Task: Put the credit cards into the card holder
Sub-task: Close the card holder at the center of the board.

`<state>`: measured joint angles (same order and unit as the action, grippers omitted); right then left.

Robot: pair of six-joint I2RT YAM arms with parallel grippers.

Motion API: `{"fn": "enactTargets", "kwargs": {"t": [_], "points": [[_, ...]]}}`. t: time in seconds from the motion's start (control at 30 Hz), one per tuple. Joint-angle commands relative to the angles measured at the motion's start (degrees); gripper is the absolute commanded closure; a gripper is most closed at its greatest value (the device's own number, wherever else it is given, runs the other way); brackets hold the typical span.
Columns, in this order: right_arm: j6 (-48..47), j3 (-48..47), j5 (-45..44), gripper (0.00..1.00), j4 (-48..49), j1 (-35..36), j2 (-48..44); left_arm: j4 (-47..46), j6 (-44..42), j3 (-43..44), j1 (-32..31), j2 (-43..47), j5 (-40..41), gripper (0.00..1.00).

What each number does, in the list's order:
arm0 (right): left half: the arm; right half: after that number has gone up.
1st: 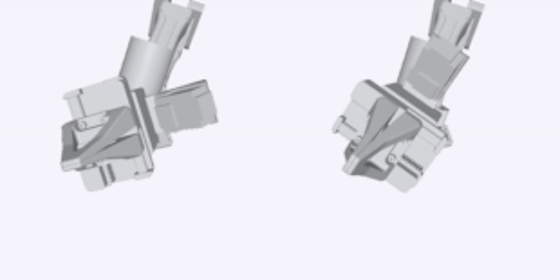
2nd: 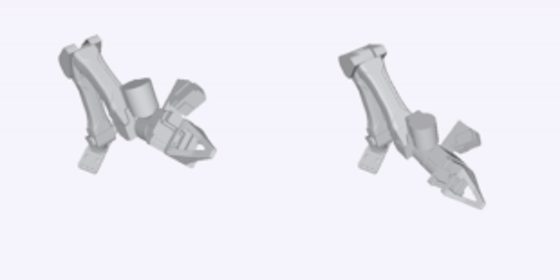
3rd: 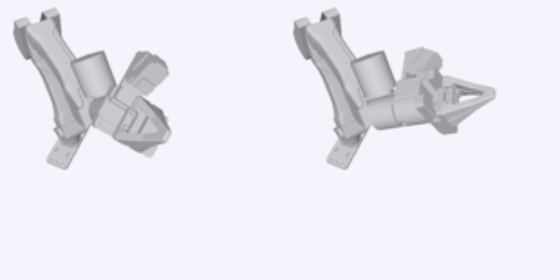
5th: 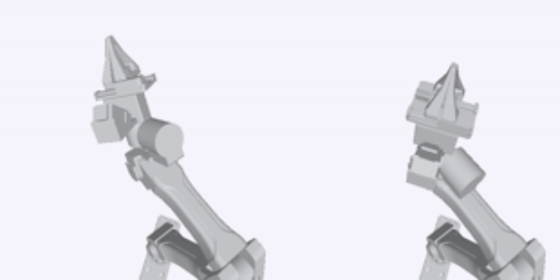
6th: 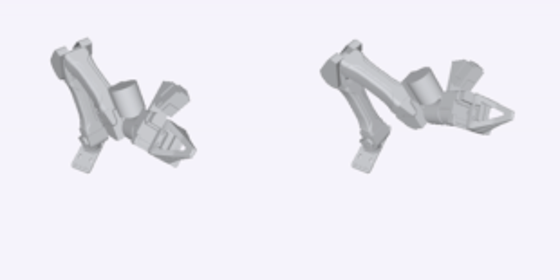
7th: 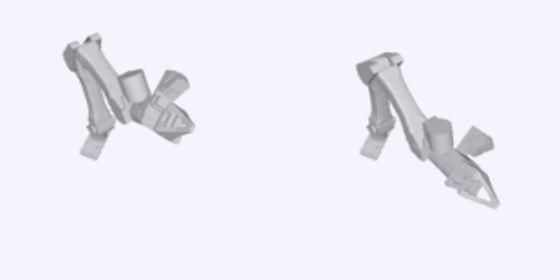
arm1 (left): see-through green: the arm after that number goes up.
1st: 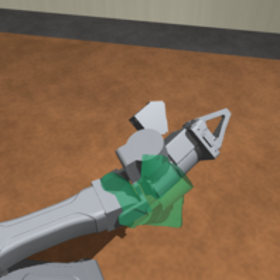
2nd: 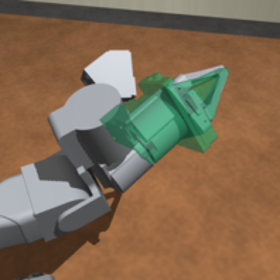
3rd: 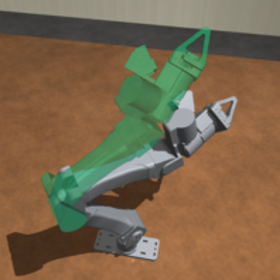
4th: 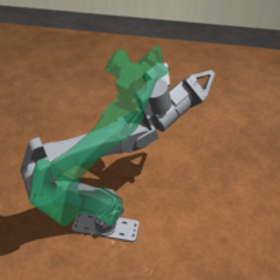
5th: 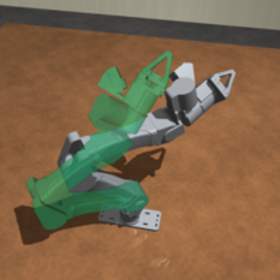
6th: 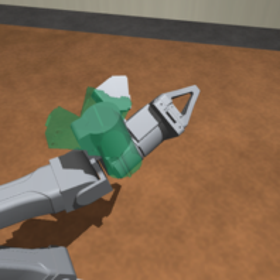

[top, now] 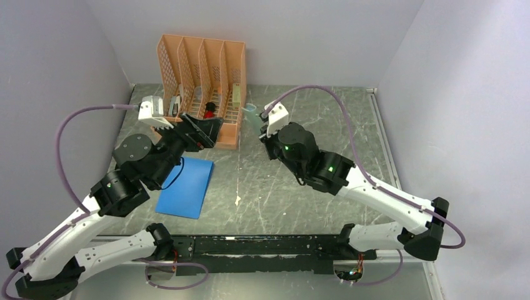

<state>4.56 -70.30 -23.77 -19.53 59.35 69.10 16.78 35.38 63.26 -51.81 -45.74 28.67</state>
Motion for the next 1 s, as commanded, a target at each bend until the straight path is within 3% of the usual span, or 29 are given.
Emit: {"fn": "enactTargets", "kwargs": {"t": [0.0,0.13,0.23,0.3,0.5,0.67,0.77,0.83,0.97], "points": [[-20.5,2.1,-22.7,1.00,7.1,3.2,-3.0,-4.6,-4.5,4.1,-0.1,-1.6,-4.5,0.03],[-42.2,11.1,-29.2,1.00,30.8,5.5,-7.1,-3.1,-3.4,9.2,-0.1,-4.1,-10.1,0.03],[-61.0,18.2,-28.7,1.00,52.5,6.3,-8.9,-2.7,-3.7,11.5,-0.1,-5.9,-14.5,0.03],[-68.3,20.6,-26.5,1.00,60.3,6.5,-9.3,-3.7,-3.4,11.7,-0.1,-7.0,-18.7,0.03],[-81.6,26.4,-21.1,1.00,72.8,8.7,-9.8,-9.9,1.4,10.4,-0.1,-10.4,-27.9,0.03],[-90.6,30.1,-18.9,1.00,80.8,10.2,-9.7,-5.4,9.2,14.3,-0.1,-13.0,-25.4,0.03],[-94.9,31.4,-18.4,1.00,84.4,11.0,-9.6,-9.8,13.0,11.4,-0.1,-10.4,-23.7,0.03],[-96.8,31.8,-18.2,1.00,85.5,11.5,-9.5,-12.8,13.8,9.9,-0.1,-10.0,-24.7,0.03],[-98.0,31.3,-18.1,1.00,85.7,11.9,-9.3,-8.2,13.4,14.7,-0.1,-14.7,-28.8,0.03]]}}
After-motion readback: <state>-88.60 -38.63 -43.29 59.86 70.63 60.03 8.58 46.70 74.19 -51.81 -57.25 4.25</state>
